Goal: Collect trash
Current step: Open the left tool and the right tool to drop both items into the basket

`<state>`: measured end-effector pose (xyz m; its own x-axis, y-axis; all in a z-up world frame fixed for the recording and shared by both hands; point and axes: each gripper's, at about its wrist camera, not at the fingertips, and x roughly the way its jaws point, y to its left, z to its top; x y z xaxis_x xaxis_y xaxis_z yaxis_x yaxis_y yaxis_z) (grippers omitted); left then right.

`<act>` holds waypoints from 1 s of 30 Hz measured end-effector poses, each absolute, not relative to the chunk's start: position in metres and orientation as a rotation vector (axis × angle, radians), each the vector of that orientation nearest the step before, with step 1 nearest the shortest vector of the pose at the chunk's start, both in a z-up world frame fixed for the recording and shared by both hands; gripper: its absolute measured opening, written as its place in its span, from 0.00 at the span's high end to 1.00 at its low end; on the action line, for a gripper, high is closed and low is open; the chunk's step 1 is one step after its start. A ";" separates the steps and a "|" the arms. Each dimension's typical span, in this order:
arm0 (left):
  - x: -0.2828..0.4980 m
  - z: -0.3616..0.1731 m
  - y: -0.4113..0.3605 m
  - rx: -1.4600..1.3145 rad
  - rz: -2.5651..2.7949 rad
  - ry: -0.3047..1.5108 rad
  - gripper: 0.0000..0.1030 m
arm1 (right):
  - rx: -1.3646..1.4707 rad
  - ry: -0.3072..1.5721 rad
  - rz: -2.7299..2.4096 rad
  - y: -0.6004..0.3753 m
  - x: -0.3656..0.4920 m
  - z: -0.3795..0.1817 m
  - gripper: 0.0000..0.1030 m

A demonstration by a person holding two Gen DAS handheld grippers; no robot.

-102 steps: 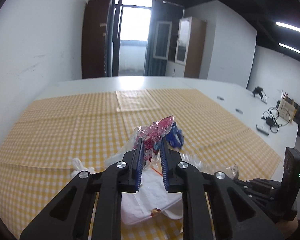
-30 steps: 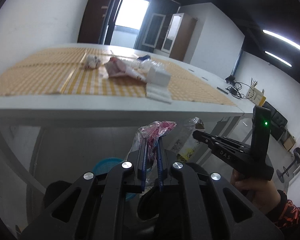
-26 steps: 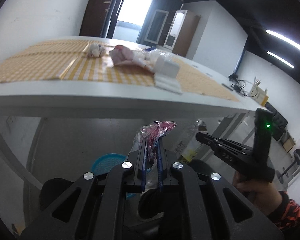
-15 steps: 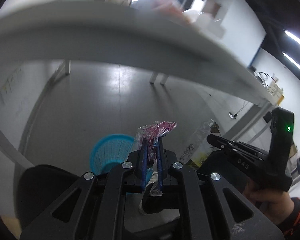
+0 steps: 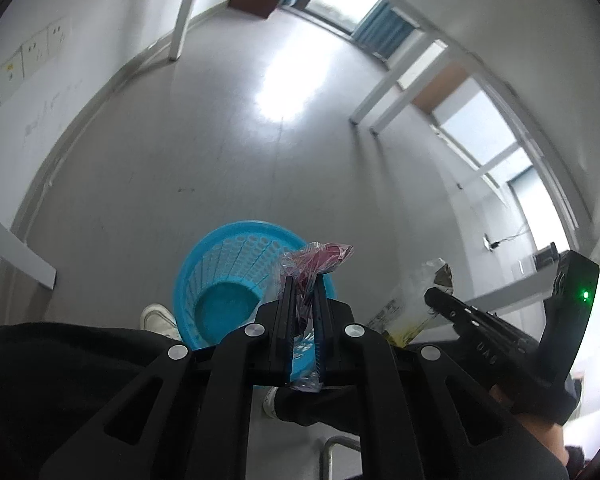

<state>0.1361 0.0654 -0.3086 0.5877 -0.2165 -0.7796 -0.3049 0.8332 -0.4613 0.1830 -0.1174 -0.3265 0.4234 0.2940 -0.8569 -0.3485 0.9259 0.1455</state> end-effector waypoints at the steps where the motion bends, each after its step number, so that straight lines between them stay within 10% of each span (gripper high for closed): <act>1: 0.144 -0.316 0.066 -0.608 0.064 0.972 0.93 | -0.066 1.074 0.397 -0.114 0.187 -0.332 0.98; 16: 0.187 -0.360 0.063 -0.581 0.099 1.069 0.92 | -0.066 1.209 0.322 -0.090 0.238 -0.406 0.98; 20: 0.187 -0.362 0.071 -0.606 0.097 1.053 0.59 | -0.025 1.157 0.368 -0.091 0.238 -0.402 0.77; 30: 0.168 -0.354 0.081 -0.645 0.149 1.034 0.60 | -0.043 1.166 0.396 -0.085 0.224 -0.392 0.68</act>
